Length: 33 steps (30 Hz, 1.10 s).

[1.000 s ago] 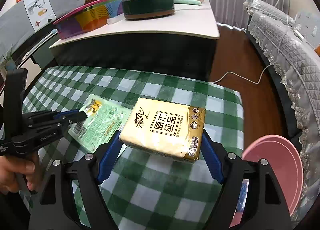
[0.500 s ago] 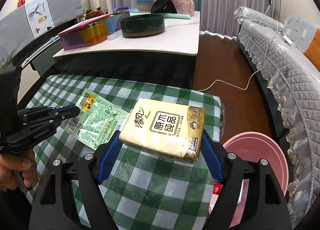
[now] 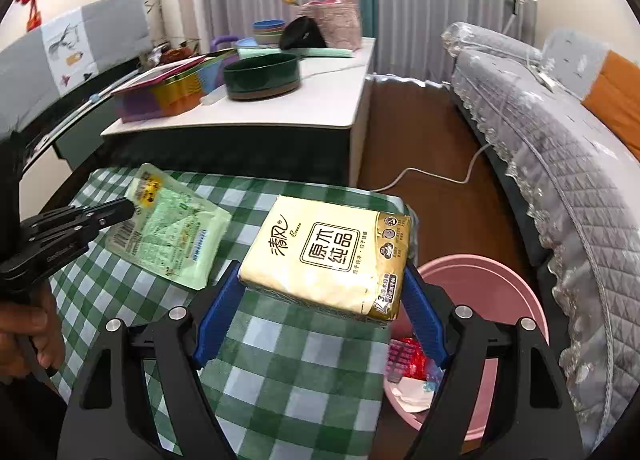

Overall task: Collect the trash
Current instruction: 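Carry the tissue pack and wipe packet over the pink bin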

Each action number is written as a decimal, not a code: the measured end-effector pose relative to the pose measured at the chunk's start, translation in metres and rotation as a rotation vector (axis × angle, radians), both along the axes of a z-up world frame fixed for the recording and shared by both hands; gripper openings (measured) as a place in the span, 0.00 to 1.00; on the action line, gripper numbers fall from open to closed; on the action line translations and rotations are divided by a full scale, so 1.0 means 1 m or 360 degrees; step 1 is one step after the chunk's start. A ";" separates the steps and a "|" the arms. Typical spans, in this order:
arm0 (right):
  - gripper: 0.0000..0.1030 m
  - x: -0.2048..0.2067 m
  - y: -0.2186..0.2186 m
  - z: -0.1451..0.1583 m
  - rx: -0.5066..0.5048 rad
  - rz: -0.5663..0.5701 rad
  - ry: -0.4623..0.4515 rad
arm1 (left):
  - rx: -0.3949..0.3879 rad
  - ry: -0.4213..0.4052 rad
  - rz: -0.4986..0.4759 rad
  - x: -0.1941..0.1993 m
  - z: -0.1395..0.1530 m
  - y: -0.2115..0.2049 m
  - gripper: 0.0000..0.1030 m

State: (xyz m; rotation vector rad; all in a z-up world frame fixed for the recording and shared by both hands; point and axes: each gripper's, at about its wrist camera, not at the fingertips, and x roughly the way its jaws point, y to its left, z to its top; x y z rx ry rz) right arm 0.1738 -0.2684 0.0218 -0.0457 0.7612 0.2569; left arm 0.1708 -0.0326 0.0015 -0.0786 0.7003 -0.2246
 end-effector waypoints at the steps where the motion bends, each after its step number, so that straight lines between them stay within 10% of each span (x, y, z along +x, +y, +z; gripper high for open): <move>1: 0.74 -0.001 -0.002 0.002 0.0000 -0.0009 -0.0007 | -0.0002 -0.0008 -0.0002 -0.001 0.002 -0.002 0.01; 33: 0.74 -0.025 -0.145 -0.007 -0.0059 -0.0492 0.0027 | -0.0111 -0.0112 -0.0387 0.013 0.022 -0.157 0.01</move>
